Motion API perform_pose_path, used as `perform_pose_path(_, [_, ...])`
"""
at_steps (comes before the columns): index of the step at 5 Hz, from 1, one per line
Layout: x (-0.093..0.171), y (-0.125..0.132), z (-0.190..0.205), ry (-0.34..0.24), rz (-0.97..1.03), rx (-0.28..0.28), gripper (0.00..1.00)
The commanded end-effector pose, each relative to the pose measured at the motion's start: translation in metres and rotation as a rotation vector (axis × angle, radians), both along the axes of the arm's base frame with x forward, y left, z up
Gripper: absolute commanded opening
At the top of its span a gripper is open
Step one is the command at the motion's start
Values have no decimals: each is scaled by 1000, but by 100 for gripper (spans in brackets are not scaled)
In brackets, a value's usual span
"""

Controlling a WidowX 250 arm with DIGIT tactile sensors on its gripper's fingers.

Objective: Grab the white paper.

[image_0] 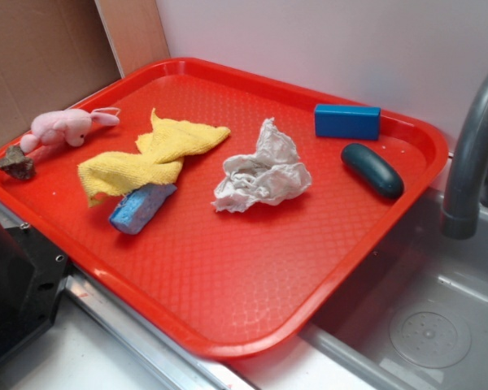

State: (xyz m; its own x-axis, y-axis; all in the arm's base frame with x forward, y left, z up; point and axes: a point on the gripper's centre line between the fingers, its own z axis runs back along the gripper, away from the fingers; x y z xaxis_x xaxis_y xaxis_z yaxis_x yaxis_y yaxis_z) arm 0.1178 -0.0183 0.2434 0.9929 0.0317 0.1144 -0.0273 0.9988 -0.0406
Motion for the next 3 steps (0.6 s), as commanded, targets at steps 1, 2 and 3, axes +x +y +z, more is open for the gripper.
perform_pose_path(1, [0,0,0,0,0,0,100])
perform_pose_path(2, [42,-50,-42,-107,-248,20,100])
perform_pose_path(3, [64,-81,-76,-166,-485,11,100])
